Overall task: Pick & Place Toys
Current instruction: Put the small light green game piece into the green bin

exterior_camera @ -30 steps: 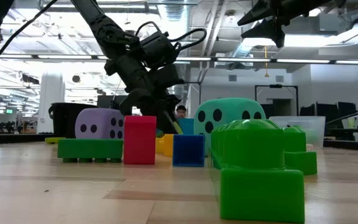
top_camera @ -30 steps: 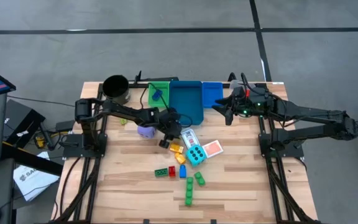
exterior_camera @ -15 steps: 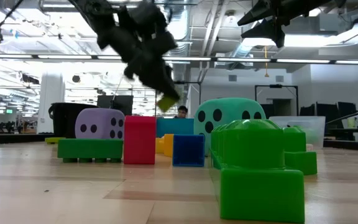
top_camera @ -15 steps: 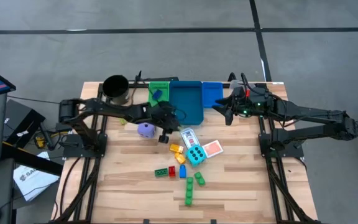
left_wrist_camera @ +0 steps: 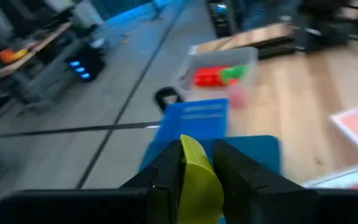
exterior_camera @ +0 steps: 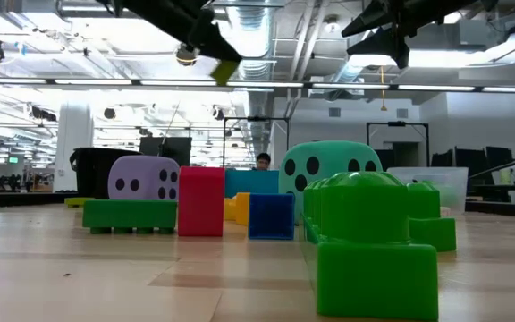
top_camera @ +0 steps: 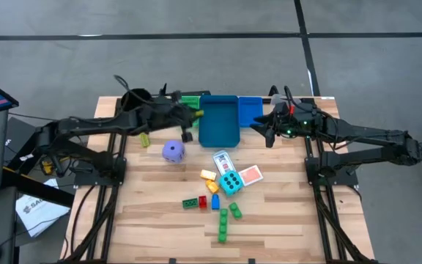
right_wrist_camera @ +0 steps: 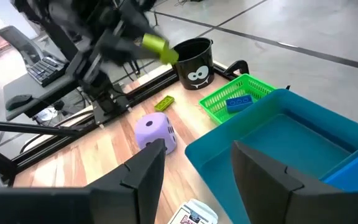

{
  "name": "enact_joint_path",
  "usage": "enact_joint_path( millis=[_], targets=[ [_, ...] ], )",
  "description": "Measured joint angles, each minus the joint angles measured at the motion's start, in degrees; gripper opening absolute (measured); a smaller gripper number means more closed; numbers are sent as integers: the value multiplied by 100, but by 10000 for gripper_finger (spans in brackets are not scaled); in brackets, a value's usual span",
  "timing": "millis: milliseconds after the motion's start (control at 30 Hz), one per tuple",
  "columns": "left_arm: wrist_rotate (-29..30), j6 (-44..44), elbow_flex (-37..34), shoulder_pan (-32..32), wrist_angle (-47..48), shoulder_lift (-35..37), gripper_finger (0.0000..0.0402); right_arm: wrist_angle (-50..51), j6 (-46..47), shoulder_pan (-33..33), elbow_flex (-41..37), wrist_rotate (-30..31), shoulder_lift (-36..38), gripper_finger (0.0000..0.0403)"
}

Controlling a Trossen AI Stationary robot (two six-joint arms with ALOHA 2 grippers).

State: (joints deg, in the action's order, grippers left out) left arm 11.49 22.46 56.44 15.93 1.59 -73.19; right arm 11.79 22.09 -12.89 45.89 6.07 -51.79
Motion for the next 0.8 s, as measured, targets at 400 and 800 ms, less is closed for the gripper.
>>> enact_joint_path(
  millis=[400, 800],
  targets=[
    [103, -199, -8, 773, -108, 183, 68, -6, -1, -3, 0, 8, -2, 179],
    [67, -231, -6, 1348, -299, -133, 69, -7, -2, 0, 0, 153, -2, 179]
  ],
)
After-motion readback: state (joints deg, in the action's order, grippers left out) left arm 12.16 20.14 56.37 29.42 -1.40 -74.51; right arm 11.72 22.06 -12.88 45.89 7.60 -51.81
